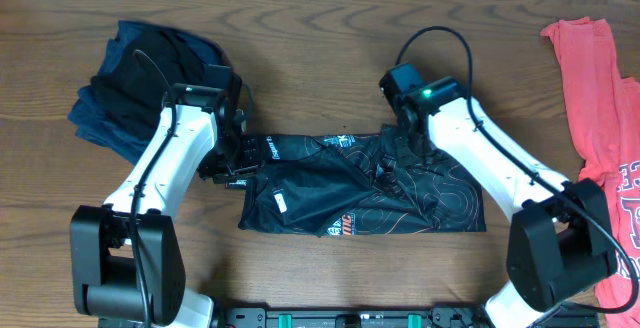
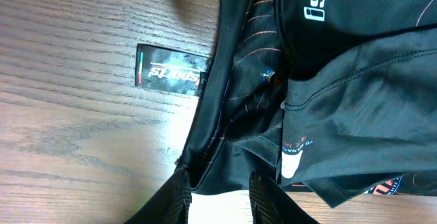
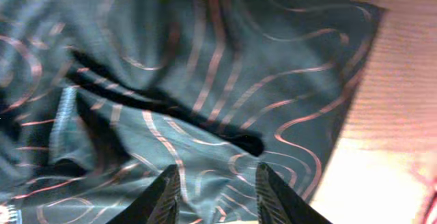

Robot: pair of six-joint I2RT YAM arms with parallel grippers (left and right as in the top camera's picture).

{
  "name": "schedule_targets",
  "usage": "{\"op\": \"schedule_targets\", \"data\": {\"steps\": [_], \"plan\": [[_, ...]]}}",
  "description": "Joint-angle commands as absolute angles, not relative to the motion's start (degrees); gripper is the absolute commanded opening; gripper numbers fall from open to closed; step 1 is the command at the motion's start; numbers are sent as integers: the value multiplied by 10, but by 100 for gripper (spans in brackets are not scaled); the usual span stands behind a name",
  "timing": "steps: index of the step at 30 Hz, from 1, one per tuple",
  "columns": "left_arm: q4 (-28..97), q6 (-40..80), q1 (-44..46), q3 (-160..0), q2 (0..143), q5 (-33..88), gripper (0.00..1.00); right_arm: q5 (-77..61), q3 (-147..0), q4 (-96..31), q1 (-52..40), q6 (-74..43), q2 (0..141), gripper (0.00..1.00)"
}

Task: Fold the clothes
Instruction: 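Fold the strip's right end leftward toward the center with the right gripper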

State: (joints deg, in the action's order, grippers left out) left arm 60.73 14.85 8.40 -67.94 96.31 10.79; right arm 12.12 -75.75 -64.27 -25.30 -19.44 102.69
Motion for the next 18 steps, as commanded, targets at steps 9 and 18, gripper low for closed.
{"op": "schedule_targets", "data": {"steps": [9,18], "plan": [[605,151,84,-685,958,111,31,114,-680,-622,-235,-201,1014,42],[605,151,84,-685,958,111,31,90,-596,-533,-236,-195,1014,36]]}}
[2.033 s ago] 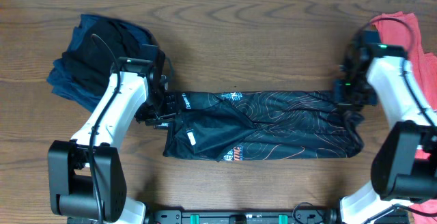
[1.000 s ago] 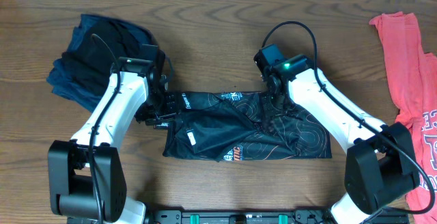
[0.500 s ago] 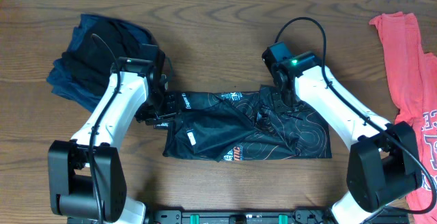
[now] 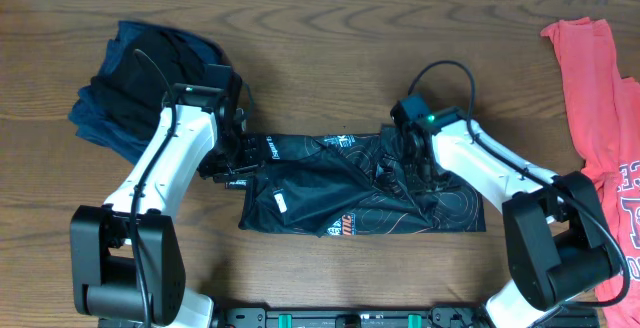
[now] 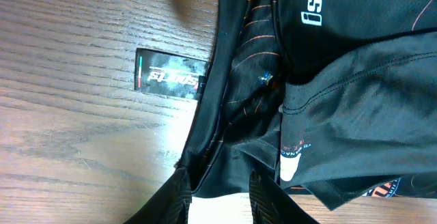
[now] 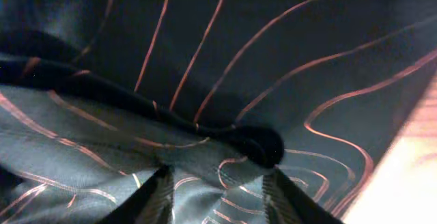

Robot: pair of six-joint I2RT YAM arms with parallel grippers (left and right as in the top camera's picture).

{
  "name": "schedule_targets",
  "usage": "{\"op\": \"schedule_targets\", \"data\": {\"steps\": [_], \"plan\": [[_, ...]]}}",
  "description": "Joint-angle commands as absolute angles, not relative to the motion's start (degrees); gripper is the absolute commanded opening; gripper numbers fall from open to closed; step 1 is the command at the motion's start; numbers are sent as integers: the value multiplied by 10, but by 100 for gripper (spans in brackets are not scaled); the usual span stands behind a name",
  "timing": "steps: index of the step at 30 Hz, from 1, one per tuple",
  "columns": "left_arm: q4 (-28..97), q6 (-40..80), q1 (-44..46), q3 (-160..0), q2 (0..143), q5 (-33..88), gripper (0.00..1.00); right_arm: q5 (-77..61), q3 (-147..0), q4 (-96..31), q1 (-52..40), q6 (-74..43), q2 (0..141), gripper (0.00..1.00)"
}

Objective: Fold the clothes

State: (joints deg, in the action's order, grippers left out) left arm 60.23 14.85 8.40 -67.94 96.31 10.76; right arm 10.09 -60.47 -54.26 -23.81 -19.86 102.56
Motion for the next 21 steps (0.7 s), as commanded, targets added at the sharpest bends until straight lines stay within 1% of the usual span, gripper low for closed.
{"op": "schedule_targets", "data": {"steps": [1,2,4,5,7,10,14,17,18,21], "plan": [[605,151,84,-685,958,111,31,85,-595,-528,-236,-189,1014,31],[605,151,84,-685,958,111,31,83,-595,-526,-236,-188,1014,26],[605,151,84,-685,958,111,31,83,-595,-521,-237,-188,1014,11],[605,151,84,-685,958,111,31,83,-595,-521,-237,-188,1014,6],[605,151,84,-685,958,111,31,81,-595,-521,-237,-182,1014,1],[605,151,84,-685,958,111,31,46,-595,-521,-241,-140,1014,1],[604,151,84,-685,958,111,31,-53,-595,-521,-261,-36,1014,3],[602,151,84,-685,958,111,31,-114,-595,-520,-283,16,1014,3],[602,151,84,-685,958,111,31,-132,-595,-520,-290,33,1014,4],[602,151,84,-685,958,111,31,-151,-595,-520,-308,54,1014,11]]}}
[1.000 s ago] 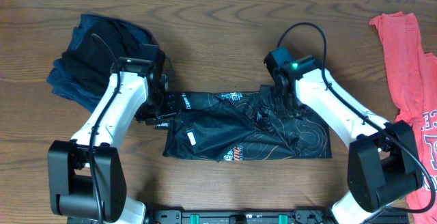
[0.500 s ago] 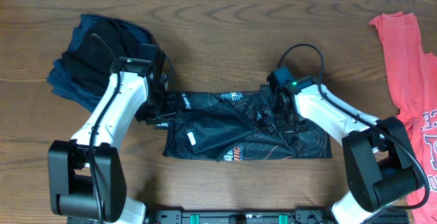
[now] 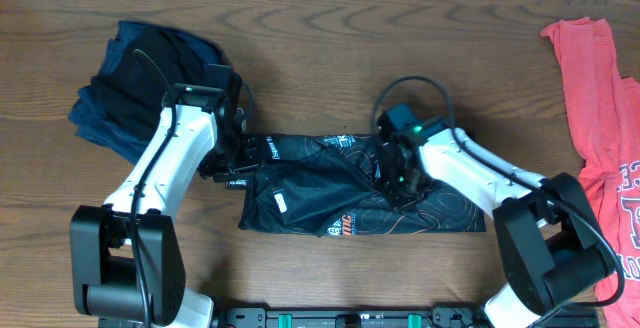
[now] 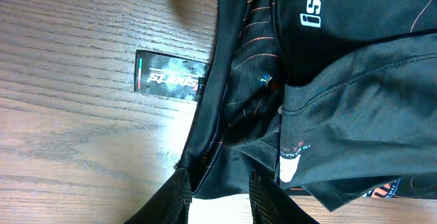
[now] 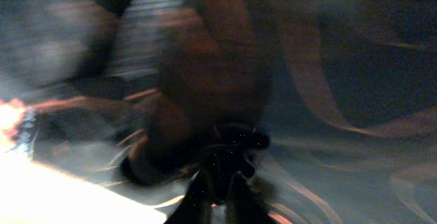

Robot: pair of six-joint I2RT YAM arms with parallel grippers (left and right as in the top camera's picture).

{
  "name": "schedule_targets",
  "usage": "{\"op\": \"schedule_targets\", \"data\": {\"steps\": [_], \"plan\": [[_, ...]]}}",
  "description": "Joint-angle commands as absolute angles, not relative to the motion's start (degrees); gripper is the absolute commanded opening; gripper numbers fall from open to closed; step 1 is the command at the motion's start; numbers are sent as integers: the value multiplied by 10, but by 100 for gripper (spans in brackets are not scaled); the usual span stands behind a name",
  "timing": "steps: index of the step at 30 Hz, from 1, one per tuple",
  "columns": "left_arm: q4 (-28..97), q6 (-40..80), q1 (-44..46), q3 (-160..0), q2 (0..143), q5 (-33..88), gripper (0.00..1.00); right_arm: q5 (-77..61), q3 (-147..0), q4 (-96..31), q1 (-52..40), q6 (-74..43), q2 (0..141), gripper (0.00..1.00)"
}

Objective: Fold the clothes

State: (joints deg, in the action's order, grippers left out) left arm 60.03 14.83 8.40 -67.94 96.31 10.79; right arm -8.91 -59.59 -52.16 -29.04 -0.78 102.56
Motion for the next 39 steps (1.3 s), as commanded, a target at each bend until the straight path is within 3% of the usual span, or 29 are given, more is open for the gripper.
{"op": "schedule_targets", "data": {"steps": [1,10,13,19,23,39], "plan": [[603,151,84,-685,958,111,31,-151,-595,-520,-311,55,1014,12],[603,151,84,-685,958,111,31,-185,-595,-536,-320,82,1013,26],[605,151,84,-685,958,111,47,-179,-601,-541,-319,82,1002,28],[608,151,84,-685,958,111,49,-53,-618,-532,-319,1,939,29],[607,151,84,-685,958,111,49,-28,-618,-516,-319,-13,926,37],[608,151,84,-685,958,111,49,-2,-617,-430,-323,-94,1023,35]]}}
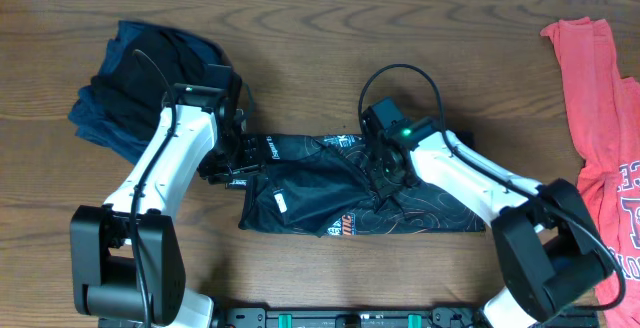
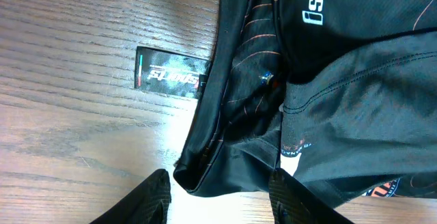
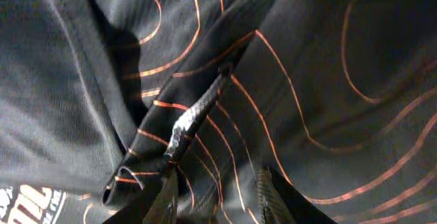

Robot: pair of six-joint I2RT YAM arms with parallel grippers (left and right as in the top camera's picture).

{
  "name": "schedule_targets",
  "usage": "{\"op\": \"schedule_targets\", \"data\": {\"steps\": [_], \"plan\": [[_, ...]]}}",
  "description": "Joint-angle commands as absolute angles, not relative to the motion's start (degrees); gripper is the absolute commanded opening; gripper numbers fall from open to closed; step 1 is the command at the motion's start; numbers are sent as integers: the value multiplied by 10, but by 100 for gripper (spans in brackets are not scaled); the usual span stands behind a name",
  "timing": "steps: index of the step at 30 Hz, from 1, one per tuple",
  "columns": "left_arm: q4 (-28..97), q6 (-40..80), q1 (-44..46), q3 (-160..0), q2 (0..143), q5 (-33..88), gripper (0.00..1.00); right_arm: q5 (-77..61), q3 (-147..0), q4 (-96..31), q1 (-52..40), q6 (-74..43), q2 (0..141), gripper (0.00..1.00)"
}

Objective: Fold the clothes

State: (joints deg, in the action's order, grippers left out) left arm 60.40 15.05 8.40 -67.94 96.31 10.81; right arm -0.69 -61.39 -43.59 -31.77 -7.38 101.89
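A black cycling jersey [image 1: 440, 208] with orange contour lines lies crumpled lengthwise at the table's middle. My left gripper [image 1: 236, 166] is at its left end. In the left wrist view this gripper [image 2: 222, 200] is open, its fingers [image 2: 147, 200] standing wide on either side of the jersey's folded hem [image 2: 205, 176], and a black label [image 2: 171, 77] lies flat on the wood. My right gripper [image 1: 385, 173] hangs low over the jersey's middle. In the right wrist view it [image 3: 217, 200] is open above a raised fold [image 3: 188, 125].
A heap of dark blue and black clothes [image 1: 140, 83] lies at the back left, just behind my left arm. A red T-shirt [image 1: 600, 108] runs down the table's right edge. Bare wooden table [image 1: 320, 48] shows behind the jersey.
My left gripper has opened wide and let go of the jersey's hem. My right gripper, then shut on a fold, is now open and sits slightly further left over the jersey's middle.
My left gripper stayed pinched on the jersey's left hem. My right gripper was open above the jersey's right half, then low on a dark fold, then shut on it further left. The fold now lies nearer the middle, and both grippers are open.
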Motion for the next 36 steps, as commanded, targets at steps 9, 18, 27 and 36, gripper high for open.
{"op": "schedule_targets", "data": {"steps": [9,18,27,36], "plan": [[607,151,84,-685,958,111,49,-3,-617,-450,-323,-94,1023,1],[607,151,84,-685,958,111,49,-45,-618,-507,-351,-55,1022,1],[607,151,84,-685,958,111,49,-32,-618,-510,-394,-52,1022,7],[608,151,84,-685,958,111,49,68,-622,-507,-384,-149,1005,16]]}}
